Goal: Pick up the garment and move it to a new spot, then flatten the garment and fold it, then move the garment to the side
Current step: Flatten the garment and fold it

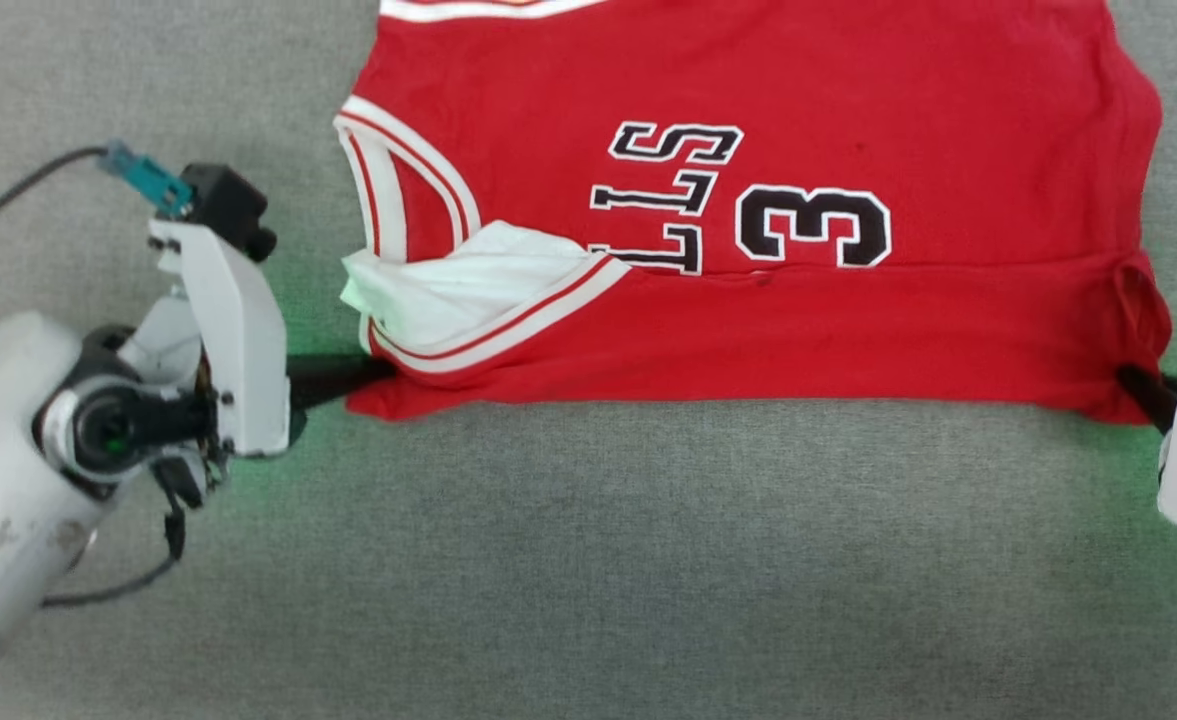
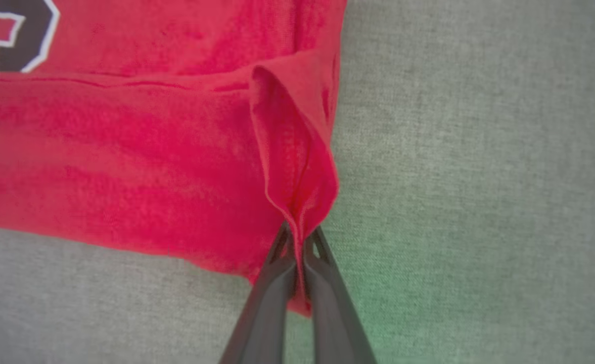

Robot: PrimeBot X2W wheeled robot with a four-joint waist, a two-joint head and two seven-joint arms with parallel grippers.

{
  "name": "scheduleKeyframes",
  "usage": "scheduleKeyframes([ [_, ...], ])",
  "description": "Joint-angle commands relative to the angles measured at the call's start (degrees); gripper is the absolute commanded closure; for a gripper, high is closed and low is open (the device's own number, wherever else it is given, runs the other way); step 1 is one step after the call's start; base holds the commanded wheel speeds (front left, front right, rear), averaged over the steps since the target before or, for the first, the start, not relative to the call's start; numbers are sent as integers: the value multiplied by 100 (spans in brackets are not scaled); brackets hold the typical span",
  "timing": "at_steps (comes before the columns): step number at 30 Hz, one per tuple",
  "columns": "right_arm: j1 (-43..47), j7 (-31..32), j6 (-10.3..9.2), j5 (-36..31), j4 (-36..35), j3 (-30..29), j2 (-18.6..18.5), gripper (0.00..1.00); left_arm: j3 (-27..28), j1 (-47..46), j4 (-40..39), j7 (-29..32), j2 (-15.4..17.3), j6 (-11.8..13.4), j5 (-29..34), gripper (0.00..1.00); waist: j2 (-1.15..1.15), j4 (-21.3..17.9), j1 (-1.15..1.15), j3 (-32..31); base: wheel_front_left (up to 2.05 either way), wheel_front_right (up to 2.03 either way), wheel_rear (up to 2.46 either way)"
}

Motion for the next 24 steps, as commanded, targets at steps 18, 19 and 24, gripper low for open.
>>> scheduleKeyframes([
  [18, 1597, 559, -6, 445, -1111, -648, 62, 75, 17, 1641, -2254, -912, 1280, 304, -120, 56, 0, 74, 0, -242, 0, 0, 0],
  [19, 1582, 510, -6, 432, -1124, -664, 92, 51, 36, 1674, -2289, -980, 1280, 307, -132, 22, 0, 78, 0, -255, 0, 0, 0],
  [24, 1488, 181, -5, 436, -1205, -687, 143, 0, 237, 1927, -2414, -1590, 1335, 357, -194, 0, 0, 91, 0, -383, 0, 0, 0],
])
